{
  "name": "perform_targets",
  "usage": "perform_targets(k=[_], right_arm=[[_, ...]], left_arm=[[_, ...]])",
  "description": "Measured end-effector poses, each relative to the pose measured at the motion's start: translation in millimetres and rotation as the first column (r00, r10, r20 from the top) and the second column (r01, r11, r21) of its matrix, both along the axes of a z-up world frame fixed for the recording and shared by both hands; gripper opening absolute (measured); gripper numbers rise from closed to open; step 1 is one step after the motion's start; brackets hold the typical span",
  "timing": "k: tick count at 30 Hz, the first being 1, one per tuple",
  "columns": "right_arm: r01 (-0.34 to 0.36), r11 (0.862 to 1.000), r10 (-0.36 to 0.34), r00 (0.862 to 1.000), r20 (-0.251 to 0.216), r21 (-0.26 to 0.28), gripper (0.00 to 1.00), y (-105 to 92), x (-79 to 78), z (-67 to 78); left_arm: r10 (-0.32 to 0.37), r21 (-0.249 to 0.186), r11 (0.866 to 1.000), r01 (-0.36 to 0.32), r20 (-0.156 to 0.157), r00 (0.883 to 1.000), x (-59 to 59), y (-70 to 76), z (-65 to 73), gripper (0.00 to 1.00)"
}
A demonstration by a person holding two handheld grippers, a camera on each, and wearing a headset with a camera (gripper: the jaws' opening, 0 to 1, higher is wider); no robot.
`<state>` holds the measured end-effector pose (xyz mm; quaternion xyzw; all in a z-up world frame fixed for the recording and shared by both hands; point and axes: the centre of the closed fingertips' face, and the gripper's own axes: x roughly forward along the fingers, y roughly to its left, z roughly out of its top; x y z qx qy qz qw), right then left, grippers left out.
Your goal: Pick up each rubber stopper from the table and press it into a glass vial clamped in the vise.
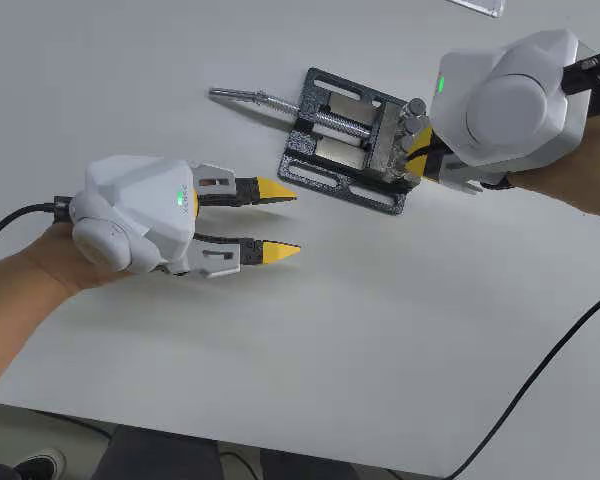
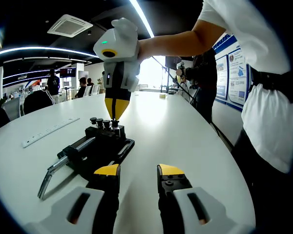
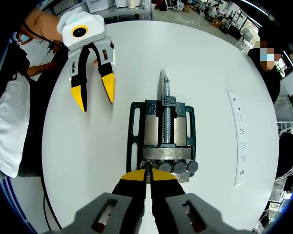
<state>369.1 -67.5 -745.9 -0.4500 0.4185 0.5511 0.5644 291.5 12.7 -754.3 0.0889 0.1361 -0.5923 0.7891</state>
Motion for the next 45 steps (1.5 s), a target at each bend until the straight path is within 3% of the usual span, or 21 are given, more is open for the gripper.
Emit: perform_targets(k=[16,45], right_arm=[[-0.004,1.000,0.004,1.000,0.002,-0.016,0.02,-0.5,0.5,-1.5],[-0.004,1.000,0.004,1.000,-0.002,0.003,0.00,0.9,-1.1,1.9]], left_arm=[[0.000,-0.004,1.000,0.000,0.002,1.000,-0.1,-2.7,0.9,0.27],[-0.006,0.001,1.000,0.006,0.007,1.000,-2.3,-2.9,2.6,0.26]])
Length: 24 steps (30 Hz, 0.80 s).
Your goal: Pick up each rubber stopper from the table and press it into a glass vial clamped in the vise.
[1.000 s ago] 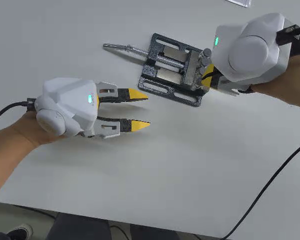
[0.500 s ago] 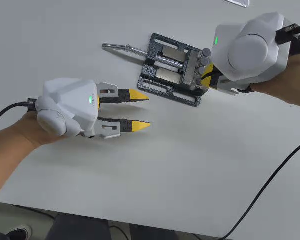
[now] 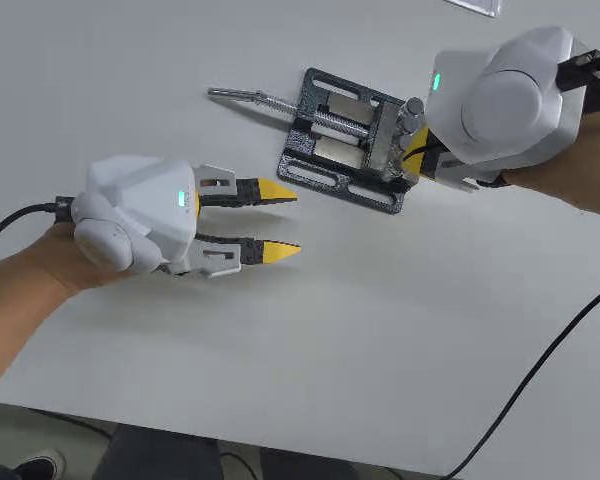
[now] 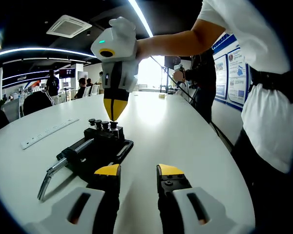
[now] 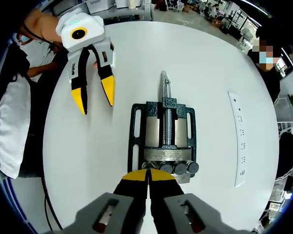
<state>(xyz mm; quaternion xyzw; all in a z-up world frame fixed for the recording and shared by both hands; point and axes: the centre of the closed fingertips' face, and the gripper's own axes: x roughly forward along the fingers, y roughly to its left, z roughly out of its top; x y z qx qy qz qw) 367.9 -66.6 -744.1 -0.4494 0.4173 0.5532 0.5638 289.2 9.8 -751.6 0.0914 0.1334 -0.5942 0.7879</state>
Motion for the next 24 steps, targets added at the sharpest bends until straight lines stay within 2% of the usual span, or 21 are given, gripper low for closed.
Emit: perform_targets(k=[13,24], right_arm=[[-0.003,1.000,0.003,1.000,0.016,-0.004,0.00,-0.2,0.6,-2.0],[-0.012,1.000,0.012,1.000,0.011,-0.019,0.00,0.3,1.0,-3.3]], left_arm=[[0.003,0.001,1.000,-0.003,0.000,1.000,-3.4,2.0,-1.3,0.26],[0.004,0.000,1.000,-0.004,0.005,1.000,-2.1,1.9,-0.6,0.26]])
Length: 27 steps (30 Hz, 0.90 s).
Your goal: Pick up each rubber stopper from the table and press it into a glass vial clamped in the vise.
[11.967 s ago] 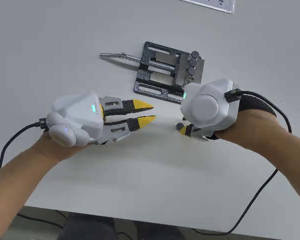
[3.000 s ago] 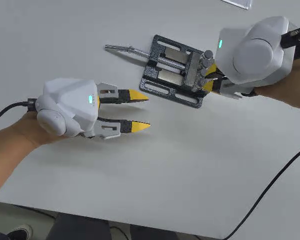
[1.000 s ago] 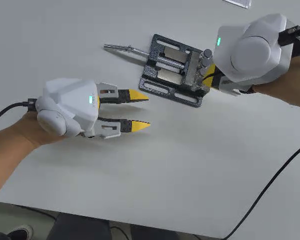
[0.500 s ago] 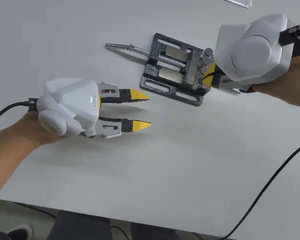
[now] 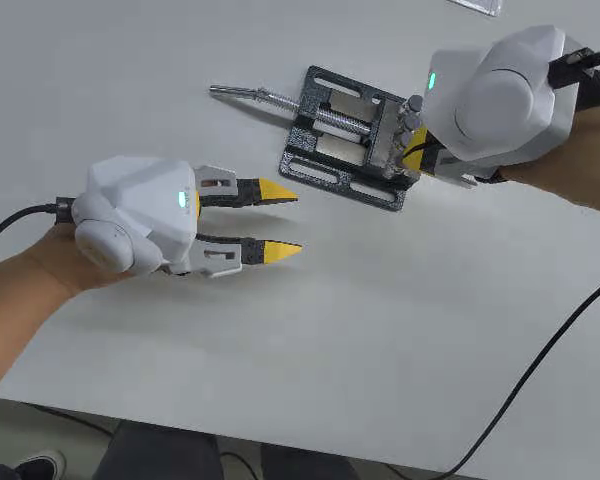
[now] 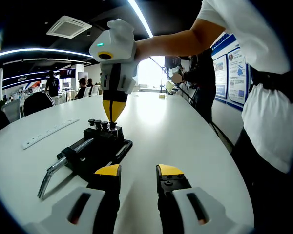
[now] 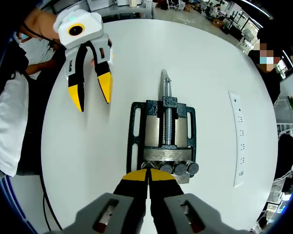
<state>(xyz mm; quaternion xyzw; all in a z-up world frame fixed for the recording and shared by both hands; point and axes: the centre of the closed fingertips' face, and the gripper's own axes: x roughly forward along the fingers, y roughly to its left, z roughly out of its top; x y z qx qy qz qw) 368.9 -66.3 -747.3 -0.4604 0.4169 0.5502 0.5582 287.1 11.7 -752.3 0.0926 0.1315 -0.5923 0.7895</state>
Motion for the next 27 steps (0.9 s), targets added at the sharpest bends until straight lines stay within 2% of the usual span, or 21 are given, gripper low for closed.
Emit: perform_targets(k=[13,21,27], right_arm=[[-0.002,1.000,0.002,1.000,-0.023,-0.003,0.00,1.0,0.1,-1.7],[-0.014,1.000,0.014,1.000,-0.015,-0.006,0.00,2.1,0.8,-2.8],[0.017,1.000,-0.016,0.999,-0.032,0.009,0.00,0.6,2.0,-1.9]], left_arm=[[0.005,-0.003,1.000,-0.005,-0.001,1.000,1.1,0.4,-0.2,0.26],[0.003,-0.006,1.000,-0.003,-0.002,1.000,0.7,-0.5,0.7,0.26],[0.004,-0.004,1.000,-0.004,-0.001,1.000,-0.4,0.6,1.8,0.26]])
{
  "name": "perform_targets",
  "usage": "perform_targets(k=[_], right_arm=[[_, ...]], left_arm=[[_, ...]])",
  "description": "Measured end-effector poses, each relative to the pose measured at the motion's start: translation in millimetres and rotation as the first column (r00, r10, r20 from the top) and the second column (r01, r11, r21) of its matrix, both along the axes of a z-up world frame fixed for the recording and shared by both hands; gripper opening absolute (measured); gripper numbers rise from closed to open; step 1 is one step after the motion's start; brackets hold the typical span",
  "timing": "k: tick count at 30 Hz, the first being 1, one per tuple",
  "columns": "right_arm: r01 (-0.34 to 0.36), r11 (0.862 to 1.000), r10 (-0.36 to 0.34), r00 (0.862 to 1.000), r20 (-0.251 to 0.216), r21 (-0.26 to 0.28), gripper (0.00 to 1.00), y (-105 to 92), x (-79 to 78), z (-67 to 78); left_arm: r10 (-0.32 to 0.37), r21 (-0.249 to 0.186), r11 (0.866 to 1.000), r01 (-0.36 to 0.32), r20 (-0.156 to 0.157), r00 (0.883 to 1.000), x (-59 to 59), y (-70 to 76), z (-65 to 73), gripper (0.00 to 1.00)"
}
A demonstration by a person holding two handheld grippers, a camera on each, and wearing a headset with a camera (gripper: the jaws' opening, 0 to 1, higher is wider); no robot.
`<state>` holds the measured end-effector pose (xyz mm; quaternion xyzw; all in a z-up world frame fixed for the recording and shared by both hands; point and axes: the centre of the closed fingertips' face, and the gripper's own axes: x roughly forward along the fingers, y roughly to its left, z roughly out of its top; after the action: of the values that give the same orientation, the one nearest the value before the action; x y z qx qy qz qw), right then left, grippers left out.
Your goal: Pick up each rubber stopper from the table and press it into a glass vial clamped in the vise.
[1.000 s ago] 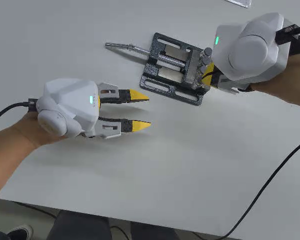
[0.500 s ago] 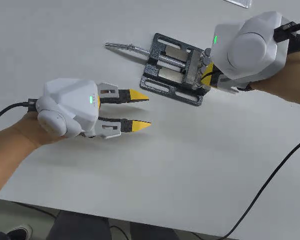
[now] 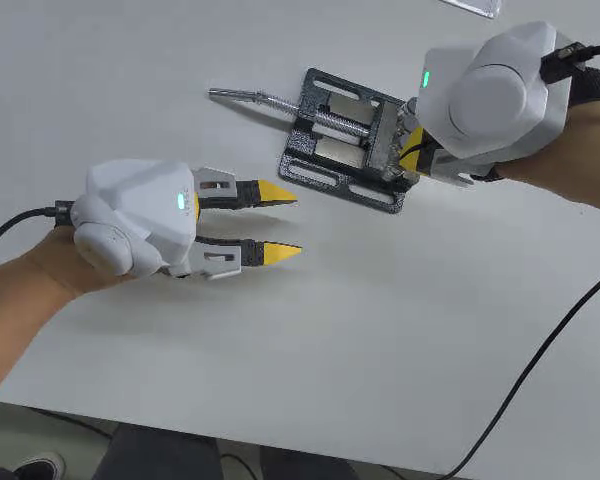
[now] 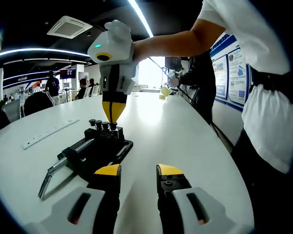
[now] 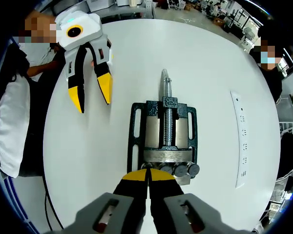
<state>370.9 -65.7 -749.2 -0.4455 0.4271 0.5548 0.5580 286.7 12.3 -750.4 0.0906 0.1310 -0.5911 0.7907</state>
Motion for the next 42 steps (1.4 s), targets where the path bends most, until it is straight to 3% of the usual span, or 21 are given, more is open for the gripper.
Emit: perform_targets(k=[18,34,42], right_arm=[[0.012,1.000,-0.012,1.000,0.016,0.012,0.05,-5.0,-0.4,4.5],[0.006,1.000,-0.006,1.000,0.012,0.011,0.06,-3.9,-3.7,5.2],[0.005,1.000,-0.005,1.000,0.017,0.015,0.07,-2.8,-2.2,5.9]], left_arm=[[0.007,-0.013,1.000,-0.007,0.000,1.000,5.8,0.7,5.1,0.26],[0.022,-0.024,0.999,-0.022,0.032,0.999,22.6,4.1,22.0,0.27],[0.027,-0.030,0.999,-0.026,0.048,0.998,40.2,8.5,29.8,0.27]])
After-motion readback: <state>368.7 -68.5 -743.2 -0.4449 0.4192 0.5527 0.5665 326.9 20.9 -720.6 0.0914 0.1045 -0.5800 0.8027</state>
